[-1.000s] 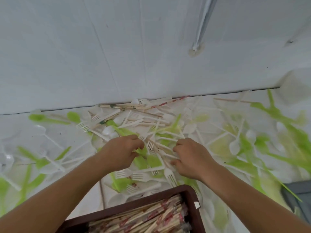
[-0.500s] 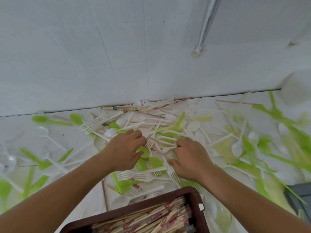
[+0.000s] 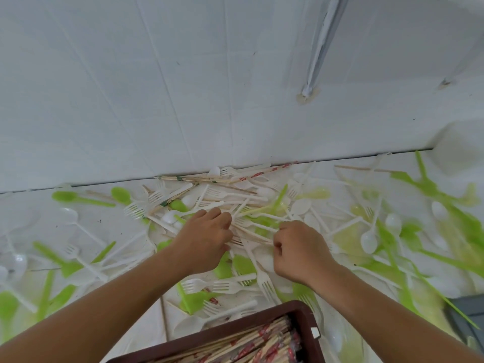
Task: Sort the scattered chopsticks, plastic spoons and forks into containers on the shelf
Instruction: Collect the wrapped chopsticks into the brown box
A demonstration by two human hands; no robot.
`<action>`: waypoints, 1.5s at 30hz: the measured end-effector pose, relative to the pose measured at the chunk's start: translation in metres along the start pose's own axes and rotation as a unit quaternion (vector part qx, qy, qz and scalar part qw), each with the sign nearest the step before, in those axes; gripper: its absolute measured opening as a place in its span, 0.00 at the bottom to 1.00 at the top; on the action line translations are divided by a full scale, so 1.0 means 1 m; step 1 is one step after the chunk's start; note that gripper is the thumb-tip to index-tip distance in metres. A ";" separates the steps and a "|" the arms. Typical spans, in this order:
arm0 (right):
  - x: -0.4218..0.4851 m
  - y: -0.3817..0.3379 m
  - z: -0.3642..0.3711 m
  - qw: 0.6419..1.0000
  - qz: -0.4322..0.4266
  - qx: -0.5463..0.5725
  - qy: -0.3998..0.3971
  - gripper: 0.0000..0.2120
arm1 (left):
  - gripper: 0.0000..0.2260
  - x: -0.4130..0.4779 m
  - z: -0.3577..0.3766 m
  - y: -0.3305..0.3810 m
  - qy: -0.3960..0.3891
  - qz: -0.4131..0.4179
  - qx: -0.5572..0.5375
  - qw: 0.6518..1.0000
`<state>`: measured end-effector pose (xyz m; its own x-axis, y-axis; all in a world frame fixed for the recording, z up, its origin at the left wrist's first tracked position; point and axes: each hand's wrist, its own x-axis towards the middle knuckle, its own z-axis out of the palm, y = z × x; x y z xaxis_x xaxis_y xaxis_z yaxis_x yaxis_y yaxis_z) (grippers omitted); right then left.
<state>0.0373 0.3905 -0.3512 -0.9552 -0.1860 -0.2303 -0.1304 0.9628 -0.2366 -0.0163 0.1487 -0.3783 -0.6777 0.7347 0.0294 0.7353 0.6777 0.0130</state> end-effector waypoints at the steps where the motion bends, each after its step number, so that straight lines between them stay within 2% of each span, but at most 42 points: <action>1: -0.001 0.006 -0.006 1.000 0.023 0.008 -0.001 0.08 | 0.10 -0.001 -0.001 0.000 -0.005 -0.008 0.001 1.000; 6: -0.002 0.038 -0.036 0.988 0.117 0.096 -0.034 0.09 | 0.08 0.006 0.000 0.001 0.004 -0.020 0.017 1.000; 8: 0.000 0.043 -0.044 0.978 0.123 0.163 -0.039 0.12 | 0.05 0.009 0.003 0.002 0.005 -0.026 0.033 0.999; 11: 0.004 0.029 -0.042 0.958 0.113 0.258 -0.047 0.16 | 0.07 0.011 0.007 0.004 -0.011 -0.041 0.031 0.999; 13: 0.007 0.011 -0.026 0.949 0.122 0.286 -0.043 0.12 | 0.07 0.010 0.007 0.005 -0.022 -0.051 0.021 0.998; 16: 0.006 -0.014 -0.002 0.962 0.158 0.215 -0.057 0.02 | 0.02 0.010 0.005 0.008 -0.032 -0.052 -0.004 0.998; 18: 0.007 -0.023 0.006 0.983 0.145 0.108 -0.045 0.06 | 0.06 0.010 0.006 0.009 -0.060 -0.066 -0.010 0.996; 20: 0.007 -0.027 0.008 0.990 0.124 0.056 -0.019 0.07 | 0.11 0.011 0.005 0.011 -0.099 -0.077 0.008 0.992; 25: 0.015 -0.025 0.011 0.994 0.102 0.045 0.012 0.12 | 0.11 0.013 0.008 0.008 -0.113 -0.094 0.013 0.989; 29: 0.027 -0.027 0.012 0.994 0.100 0.032 -0.002 0.08 | 0.02 0.013 0.011 0.008 -0.093 -0.072 -0.009 0.993; 33: 0.031 -0.030 0.014 0.996 0.080 0.025 -0.002 0.08 | 0.06 0.012 0.014 0.007 -0.092 -0.062 -0.028 0.993; 37: 0.020 -0.019 0.008 0.990 0.110 0.087 0.026 0.14 | 0.06 0.012 0.006 0.006 -0.091 -0.059 -0.061 0.992; 40: 0.010 -0.005 -0.005 0.965 0.138 0.212 0.071 0.14 | 0.05 0.010 -0.006 0.001 -0.056 -0.090 -0.132 0.986; 42: 0.006 0.001 -0.022 0.933 0.146 0.313 0.105 0.11 | 0.06 0.005 -0.019 0.001 -0.010 -0.128 -0.230 0.965; 45: 0.017 0.008 -0.052 0.892 0.120 0.415 0.133 0.10 | 0.12 -0.006 -0.050 0.001 0.049 -0.158 -0.389 0.906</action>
<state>0.0064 0.4051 -0.3076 -0.9726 0.1661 -0.1629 0.2234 0.4715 -0.8531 -0.0105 0.1432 -0.3285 -0.8795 0.4757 -0.0117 0.3145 0.5995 0.7360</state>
